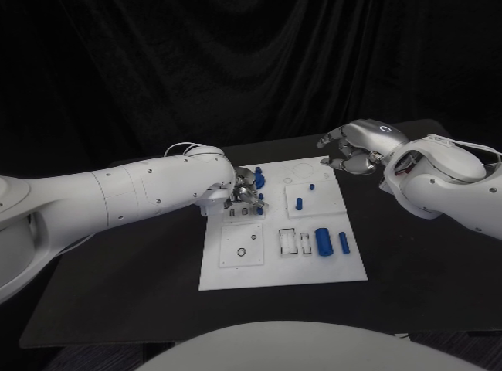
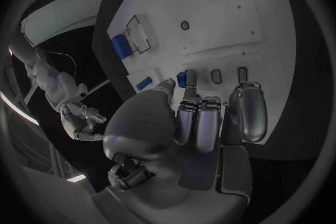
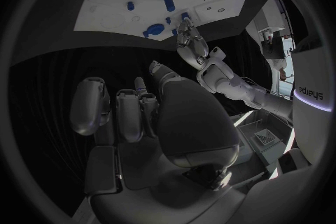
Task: Assemble the parts on the task board
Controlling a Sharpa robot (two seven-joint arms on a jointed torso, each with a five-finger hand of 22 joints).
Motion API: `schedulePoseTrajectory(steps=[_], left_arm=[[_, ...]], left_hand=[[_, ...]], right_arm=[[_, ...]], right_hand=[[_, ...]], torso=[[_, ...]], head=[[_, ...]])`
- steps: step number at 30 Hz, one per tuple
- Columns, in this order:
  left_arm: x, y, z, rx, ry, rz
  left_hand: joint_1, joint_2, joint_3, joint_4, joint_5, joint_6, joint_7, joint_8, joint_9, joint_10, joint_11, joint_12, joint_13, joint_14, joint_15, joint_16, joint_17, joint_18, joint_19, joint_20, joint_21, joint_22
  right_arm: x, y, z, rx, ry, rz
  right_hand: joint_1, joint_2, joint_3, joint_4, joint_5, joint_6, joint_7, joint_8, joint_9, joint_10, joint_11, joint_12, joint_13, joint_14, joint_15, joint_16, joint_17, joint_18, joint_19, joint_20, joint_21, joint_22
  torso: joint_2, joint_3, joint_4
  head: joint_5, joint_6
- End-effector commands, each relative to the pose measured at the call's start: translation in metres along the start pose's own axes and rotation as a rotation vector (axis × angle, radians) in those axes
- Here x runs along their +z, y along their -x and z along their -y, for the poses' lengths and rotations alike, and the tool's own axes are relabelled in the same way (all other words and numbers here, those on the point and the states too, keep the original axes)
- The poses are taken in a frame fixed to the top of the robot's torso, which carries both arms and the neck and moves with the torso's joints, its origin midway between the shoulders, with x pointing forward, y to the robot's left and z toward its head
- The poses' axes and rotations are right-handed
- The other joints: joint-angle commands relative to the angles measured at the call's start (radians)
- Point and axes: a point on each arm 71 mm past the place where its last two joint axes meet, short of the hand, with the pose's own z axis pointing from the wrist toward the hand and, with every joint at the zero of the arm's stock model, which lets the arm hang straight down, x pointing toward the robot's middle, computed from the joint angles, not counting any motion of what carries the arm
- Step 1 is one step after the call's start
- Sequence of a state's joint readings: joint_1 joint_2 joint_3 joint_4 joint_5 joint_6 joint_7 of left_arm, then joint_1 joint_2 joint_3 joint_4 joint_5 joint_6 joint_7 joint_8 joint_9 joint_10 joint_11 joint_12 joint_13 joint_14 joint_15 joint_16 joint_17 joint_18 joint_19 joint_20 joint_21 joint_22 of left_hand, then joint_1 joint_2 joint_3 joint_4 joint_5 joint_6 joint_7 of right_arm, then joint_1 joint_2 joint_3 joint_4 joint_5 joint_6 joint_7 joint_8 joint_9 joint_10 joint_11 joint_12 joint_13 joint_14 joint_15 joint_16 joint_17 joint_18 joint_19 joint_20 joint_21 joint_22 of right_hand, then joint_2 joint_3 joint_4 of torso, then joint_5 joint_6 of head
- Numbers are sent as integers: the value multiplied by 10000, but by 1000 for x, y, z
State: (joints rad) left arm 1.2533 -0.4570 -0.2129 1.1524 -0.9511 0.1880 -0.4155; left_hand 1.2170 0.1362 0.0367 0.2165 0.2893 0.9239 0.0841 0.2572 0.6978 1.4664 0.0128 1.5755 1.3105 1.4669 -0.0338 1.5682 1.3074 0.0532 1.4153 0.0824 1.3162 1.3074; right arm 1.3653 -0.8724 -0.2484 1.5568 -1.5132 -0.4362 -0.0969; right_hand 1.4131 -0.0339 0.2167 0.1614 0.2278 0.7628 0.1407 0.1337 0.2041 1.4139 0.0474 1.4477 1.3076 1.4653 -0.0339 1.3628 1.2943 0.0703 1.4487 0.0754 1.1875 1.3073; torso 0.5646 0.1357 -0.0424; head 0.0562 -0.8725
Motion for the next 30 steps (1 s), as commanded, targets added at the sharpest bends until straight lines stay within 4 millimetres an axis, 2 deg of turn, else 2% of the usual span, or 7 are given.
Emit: schedulePoseTrajectory(steps=[1, 9, 10, 16, 22, 25, 30], left_arm=[[1, -3, 1, -417, -75, -337], [2, -4, 2, -456, -15, -371], [2, -4, 1, -456, 0, -379], [3, -6, 0, -459, 102, -446], [4, -9, -2, -491, 174, -496], [5, -10, -3, -518, 189, -495], [5, -12, -6, -586, 191, -448]], left_hand=[[69, -5, 44, -3, 44, 51, 19, -62, -14, 1044, 49, -47, 2603, 1039, 48, 26, 2634, 107, -78, 0, -23, 1787], [203, -83, 288, -149, 288, 118, 7, -172, 11, 1044, 45, -47, 2603, 1039, 50, 26, 2634, 107, -83, 2, -22, 1791], [293, -134, 474, -264, 510, 159, -6, -215, 42, 1044, 34, -47, 2603, 1039, 41, 26, 2634, 108, -83, -5, -20, 1792], [453, -324, 1047, -586, 854, 204, -20, -313, 156, 1044, 13, -47, 2603, 1039, 21, 26, 2634, 113, -101, -24, -41, 1785], [481, -671, 2174, -1177, 1306, 242, -4, -392, 416, 1044, 15, -47, 2603, 1039, 15, 26, 2634, 111, -102, -36, -31, 1787], [292, -804, 2675, -1327, 1596, 258, 22, -402, 553, 1044, 42, -47, 2603, 1039, 37, 26, 2634, 117, -108, -40, -36, 1785], [41, -959, 3257, -1524, 1786, 248, 36, -419, 731, 1044, 40, -47, 2603, 1039, 38, 26, 2634, 112, -114, -14, -33, 1784]], right_arm=[[-1, -2, 1, -18, -133, -154], [-1, -2, 1, -24, -129, -204], [-1, -2, 1, -24, -129, -210], [-1, -2, 1, -30, -134, -240], [-1, -3, 1, -34, -138, -274], [-1, -3, 2, -31, -147, -294], [-2, -4, 3, 71, -188, -340]], right_hand=[[-45, 51, -10, 68, -19, 61, 14, 66, -15, -92, -2, -55, 568, 283, 63, -42, -16, 91, -59, 6, -59, 1552], [-45, 51, -10, 68, -19, 61, 14, 66, -15, -92, -2, -55, 568, 283, 63, -42, -16, 91, -59, 6, -59, 1552], [-54, 62, -6, 80, -22, 75, 16, 66, -18, -96, 3, -59, 562, 279, 68, -51, -25, 93, -62, 12, -70, 1550], [-45, 71, 9, 81, -5, 182, 14, 96, -14, -90, 27, -59, 564, 275, 87, -59, -31, 95, -66, 30, -89, 1546], [-40, 70, 15, 79, 1, 233, 16, 110, -12, -91, 37, -62, 559, 273, 95, -66, -40, 95, -65, 38, -90, 1546], [-34, 70, 20, 76, 12, 253, 17, 115, -11, -94, 40, -65, 555, 271, 98, -71, -45, 97, -68, 42, -99, 1544], [-26, 71, 27, 72, 34, 283, 19, 121, -11, -97, 44, -68, 549, 270, 103, -75, -50, 99, -70, 47, -110, 1542]], torso=[[-3, 0, 6], [-9, 0, 6], [-7, -2, 8], [-15, 0, 0], [-9, 2, -5], [-14, 2, -6], [-12, 6, -7]], head=[[-6, -2], [22, -2], [29, -2], [69, -2], [79, -2], [93, -2], [115, -2]])
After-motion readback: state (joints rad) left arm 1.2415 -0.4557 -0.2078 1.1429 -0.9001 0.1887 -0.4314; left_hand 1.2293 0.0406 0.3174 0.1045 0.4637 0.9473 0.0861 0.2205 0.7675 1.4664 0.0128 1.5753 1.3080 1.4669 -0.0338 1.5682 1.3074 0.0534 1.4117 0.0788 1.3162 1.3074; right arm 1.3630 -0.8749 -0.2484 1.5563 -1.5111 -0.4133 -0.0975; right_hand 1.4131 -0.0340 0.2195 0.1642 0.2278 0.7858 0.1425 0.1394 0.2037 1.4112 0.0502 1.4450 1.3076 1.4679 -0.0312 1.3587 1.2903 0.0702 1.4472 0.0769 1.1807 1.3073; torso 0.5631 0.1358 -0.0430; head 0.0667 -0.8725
